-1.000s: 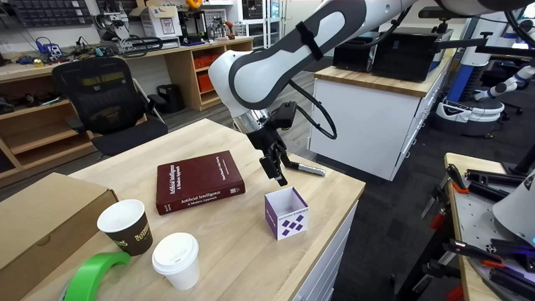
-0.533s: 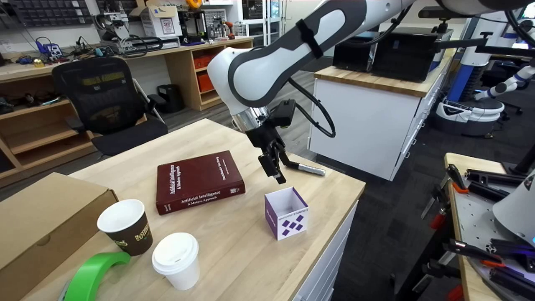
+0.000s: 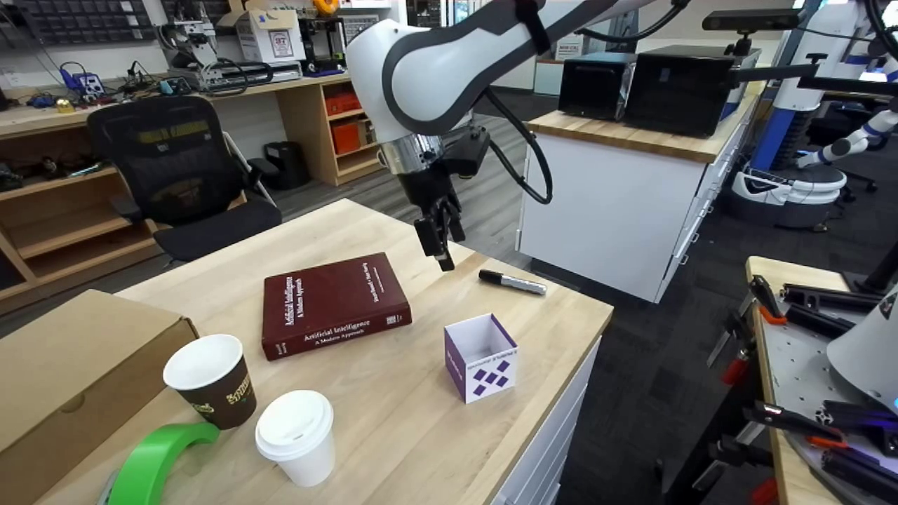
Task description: Pick the marker and put it in the box
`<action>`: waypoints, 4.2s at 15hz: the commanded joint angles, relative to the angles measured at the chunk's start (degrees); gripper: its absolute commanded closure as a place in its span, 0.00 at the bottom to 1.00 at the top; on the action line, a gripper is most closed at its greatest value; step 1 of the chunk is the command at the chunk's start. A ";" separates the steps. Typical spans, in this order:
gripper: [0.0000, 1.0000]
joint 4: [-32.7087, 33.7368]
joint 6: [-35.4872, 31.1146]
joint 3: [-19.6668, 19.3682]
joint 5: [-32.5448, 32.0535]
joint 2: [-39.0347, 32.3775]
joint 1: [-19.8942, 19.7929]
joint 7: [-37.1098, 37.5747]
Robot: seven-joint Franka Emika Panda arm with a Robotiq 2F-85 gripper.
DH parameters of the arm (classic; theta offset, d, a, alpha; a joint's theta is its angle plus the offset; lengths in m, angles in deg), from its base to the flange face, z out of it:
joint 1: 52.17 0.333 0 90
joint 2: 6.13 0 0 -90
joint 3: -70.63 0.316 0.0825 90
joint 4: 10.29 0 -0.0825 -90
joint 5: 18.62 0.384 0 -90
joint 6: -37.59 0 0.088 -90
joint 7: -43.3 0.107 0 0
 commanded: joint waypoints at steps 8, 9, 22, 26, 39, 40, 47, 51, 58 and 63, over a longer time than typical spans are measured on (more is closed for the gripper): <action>0.00 -17.68 -20.07 -4.53 -1.24 10.88 -1.40 9.00; 0.00 -19.16 -21.19 -4.79 -1.30 11.49 -1.35 9.65; 0.00 -35.67 -32.26 -4.82 0.13 18.37 -3.06 11.13; 0.00 -37.79 -34.09 -5.37 -0.26 18.40 -3.41 12.29; 0.00 -39.34 -39.07 -4.87 1.45 15.76 -4.85 10.14; 0.00 -39.32 -39.13 -4.84 1.67 15.54 -5.06 9.95; 0.00 -39.03 -39.06 -4.57 2.97 14.50 -6.19 8.95; 0.00 -38.53 -39.04 -4.42 3.45 13.33 -6.57 8.41; 0.00 -38.25 -39.61 -4.12 4.38 12.36 -7.17 6.73; 0.00 -38.01 -40.09 -3.99 4.82 11.81 -7.30 5.92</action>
